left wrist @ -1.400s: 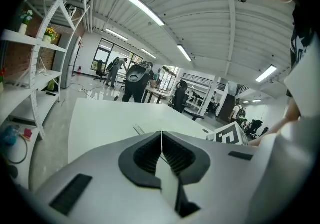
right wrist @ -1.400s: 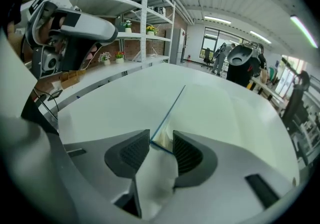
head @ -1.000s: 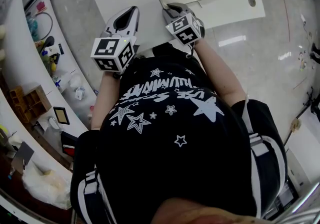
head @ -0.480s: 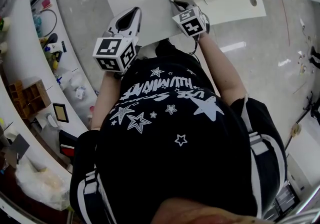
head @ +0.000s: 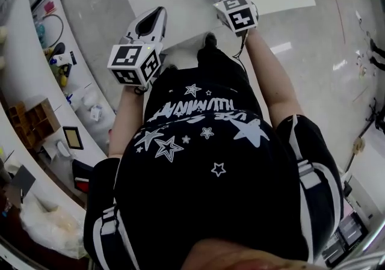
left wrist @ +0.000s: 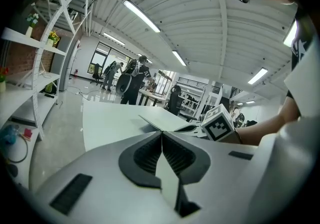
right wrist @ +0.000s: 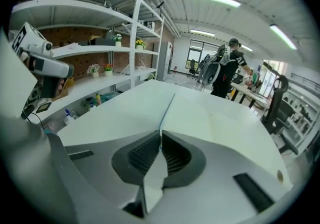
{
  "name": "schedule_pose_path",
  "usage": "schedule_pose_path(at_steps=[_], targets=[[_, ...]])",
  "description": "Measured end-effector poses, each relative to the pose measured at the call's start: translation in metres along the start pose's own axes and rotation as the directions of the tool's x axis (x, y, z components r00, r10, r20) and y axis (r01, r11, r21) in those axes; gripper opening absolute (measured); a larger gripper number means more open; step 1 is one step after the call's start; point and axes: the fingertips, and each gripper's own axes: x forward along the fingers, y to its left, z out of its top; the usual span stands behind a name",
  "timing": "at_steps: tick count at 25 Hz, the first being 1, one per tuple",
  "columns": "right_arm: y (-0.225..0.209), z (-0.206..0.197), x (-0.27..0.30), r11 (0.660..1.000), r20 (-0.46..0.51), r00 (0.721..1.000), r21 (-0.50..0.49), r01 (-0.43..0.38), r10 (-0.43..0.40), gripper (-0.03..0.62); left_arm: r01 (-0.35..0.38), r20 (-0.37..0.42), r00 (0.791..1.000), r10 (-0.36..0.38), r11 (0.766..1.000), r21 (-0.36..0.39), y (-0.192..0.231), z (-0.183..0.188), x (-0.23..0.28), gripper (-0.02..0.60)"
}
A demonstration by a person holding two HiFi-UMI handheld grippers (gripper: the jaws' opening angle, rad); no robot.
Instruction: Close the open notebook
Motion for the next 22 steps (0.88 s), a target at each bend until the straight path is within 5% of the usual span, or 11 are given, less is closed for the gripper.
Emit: schedule_pose_path(at_steps=[13, 22], targets=[[-0.091, 0.017, -0.07, 0.991, 0.239, 0.97, 0.107, -0.081, 0.053, 0.023, -0.033, 0.03, 0.999, 0.033, 0.999, 0.023, -0.064, 0.017, 0.098, 0.015], [-0.193, -0.028, -0.08, 0.967, 0.24, 0.97, 0.238, -0.093, 0.035, 0.025, -0.086, 0.022, 0.996, 0.085, 0.996, 0.041, -0.114, 0.017, 0.161, 0.015]])
